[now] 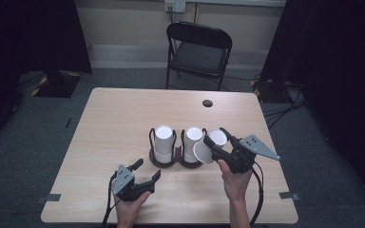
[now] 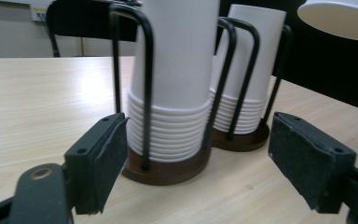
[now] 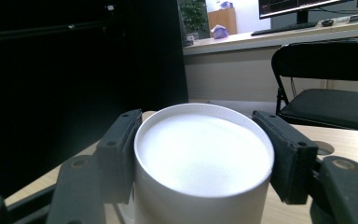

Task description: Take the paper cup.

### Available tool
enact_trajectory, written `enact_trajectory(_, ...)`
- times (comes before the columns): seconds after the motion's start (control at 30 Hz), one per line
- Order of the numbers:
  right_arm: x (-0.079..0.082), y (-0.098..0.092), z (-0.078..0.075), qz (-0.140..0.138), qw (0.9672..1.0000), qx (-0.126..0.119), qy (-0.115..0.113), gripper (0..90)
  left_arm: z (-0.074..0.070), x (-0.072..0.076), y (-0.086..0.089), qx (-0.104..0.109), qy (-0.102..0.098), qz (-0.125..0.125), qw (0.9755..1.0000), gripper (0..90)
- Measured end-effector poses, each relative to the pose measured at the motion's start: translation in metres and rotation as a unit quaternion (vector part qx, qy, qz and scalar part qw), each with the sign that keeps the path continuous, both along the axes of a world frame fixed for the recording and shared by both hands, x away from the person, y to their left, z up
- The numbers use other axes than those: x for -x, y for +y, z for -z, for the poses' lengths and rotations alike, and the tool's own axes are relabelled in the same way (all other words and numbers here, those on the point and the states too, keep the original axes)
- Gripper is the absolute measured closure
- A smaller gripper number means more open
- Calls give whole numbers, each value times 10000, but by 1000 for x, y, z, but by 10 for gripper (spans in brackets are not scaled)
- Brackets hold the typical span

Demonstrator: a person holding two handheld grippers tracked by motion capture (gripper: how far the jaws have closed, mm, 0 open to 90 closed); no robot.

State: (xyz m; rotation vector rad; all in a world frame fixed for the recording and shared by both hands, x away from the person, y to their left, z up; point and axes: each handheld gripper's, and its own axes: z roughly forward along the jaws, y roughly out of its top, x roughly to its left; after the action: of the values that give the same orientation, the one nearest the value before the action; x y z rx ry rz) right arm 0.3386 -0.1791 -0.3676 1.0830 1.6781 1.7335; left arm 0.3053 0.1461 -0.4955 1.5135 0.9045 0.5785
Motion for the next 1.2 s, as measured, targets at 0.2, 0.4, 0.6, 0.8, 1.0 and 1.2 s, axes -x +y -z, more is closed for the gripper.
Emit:
enact_trajectory(0.2, 8, -1, 6, -151, 9995, -251, 80, 361, -2, 1, -9, -29, -98, 154, 9998, 212)
enact_trajectory(0.4, 12, 2, 16, -327, 9984, -420, 195, 362, -2, -1, -15, -11, -170, 412, 9990, 217)
enact_trajectory(0.6, 17, 6, 29, -591, 9947, -788, 312, 363, 0, 0, -19, -6, -231, 581, 9980, 285)
enact_trajectory(0.8, 14, 9, 39, -892, 9881, -1133, 527, 364, -1, -1, -24, 31, -338, 783, 9963, 335)
enact_trajectory(1.0, 14, 11, 47, -1005, 9845, -1282, 649, 364, 0, -3, -28, 42, -418, 901, 9951, 393)
enact_trajectory(1.2, 16, 16, 52, -1092, 9823, -1340, 714, 364, -1, -5, -31, 181, -553, 1106, 9922, 464)
